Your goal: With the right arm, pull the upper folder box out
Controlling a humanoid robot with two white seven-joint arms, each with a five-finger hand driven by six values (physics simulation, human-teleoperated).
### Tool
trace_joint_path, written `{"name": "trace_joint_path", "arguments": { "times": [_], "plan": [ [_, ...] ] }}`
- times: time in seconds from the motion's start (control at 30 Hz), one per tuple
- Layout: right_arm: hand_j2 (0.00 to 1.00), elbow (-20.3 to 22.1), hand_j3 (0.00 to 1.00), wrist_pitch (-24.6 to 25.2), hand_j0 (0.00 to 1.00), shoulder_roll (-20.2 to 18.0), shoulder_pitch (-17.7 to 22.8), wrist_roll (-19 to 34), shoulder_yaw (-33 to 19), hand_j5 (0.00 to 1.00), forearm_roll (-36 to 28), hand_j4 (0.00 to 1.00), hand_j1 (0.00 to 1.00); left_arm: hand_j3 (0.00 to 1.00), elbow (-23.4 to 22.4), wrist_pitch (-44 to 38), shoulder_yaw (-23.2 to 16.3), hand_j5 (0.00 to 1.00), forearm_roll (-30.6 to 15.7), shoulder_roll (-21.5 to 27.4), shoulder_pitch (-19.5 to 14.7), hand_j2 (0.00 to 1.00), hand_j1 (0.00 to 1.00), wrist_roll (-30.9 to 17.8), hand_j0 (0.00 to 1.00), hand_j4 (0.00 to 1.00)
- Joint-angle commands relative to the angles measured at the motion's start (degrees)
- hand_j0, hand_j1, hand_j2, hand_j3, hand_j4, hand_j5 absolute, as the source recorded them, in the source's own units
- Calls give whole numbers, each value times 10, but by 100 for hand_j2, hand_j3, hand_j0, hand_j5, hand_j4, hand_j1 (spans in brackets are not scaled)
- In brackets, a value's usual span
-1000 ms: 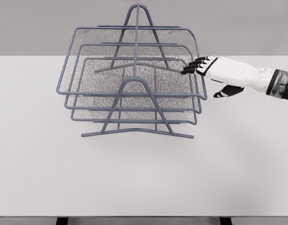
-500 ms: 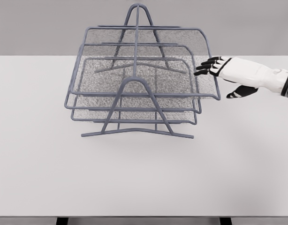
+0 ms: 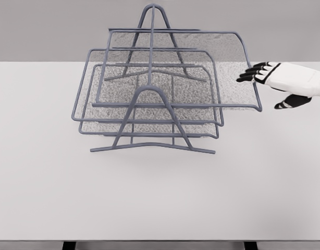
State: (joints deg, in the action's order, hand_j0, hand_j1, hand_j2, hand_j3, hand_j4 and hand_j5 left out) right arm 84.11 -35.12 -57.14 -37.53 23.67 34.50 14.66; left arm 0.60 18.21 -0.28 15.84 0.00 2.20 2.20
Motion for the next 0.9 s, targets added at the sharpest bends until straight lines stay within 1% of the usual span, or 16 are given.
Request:
{"name": "trace_joint_path", "arguments": {
  "times": [0.0, 0.13, 0.17, 0.2, 0.3, 0.37, 0.4, 0.53, 0.63, 0.87],
  "plan": [
    [100, 8, 100, 1, 100, -10, 0, 0, 0, 100, -7, 100, 100, 100, 0, 0, 0, 100, 0, 0, 0, 100, 100, 0, 100, 100],
    [100, 11, 100, 1, 100, -10, 0, -1, -10, 100, -9, 100, 100, 100, 0, 0, 0, 100, 0, 0, 0, 100, 100, 0, 100, 100],
    [100, 17, 100, 1, 100, -10, -1, 0, -18, 100, -22, 100, 100, 100, 0, 0, 0, 100, 0, 0, 0, 100, 100, 0, 100, 100],
    [100, 17, 100, 1, 100, -7, -3, 0, -18, 100, -22, 100, 100, 100, 0, 0, 0, 100, 0, 0, 0, 100, 100, 0, 100, 100],
    [100, 17, 100, 1, 100, 4, -5, 0, -18, 100, -22, 100, 100, 100, 0, 0, 0, 100, 0, 0, 0, 100, 100, 0, 100, 100],
    [100, 13, 100, 1, 100, 25, -5, 0, -17, 100, -17, 100, 100, 100, 0, 0, 0, 100, 0, 0, 0, 100, 100, 0, 100, 100],
    [100, 12, 100, 1, 100, 28, -4, 1, -15, 100, -16, 100, 100, 100, 0, 0, 0, 100, 0, 0, 0, 100, 100, 0, 100, 100],
    [100, 11, 100, 1, 100, 27, 2, 1, -10, 100, -8, 100, 100, 100, 0, 0, 0, 100, 0, 0, 0, 100, 100, 0, 100, 100],
    [100, 10, 100, 1, 100, 27, 17, 1, -11, 100, 5, 100, 100, 100, 0, 0, 0, 100, 0, 0, 0, 100, 100, 0, 100, 100],
    [100, 9, 100, 1, 100, 16, 18, 1, -16, 100, 4, 100, 100, 100, 0, 0, 0, 100, 0, 0, 0, 100, 100, 0, 100, 100]
  ]
}}
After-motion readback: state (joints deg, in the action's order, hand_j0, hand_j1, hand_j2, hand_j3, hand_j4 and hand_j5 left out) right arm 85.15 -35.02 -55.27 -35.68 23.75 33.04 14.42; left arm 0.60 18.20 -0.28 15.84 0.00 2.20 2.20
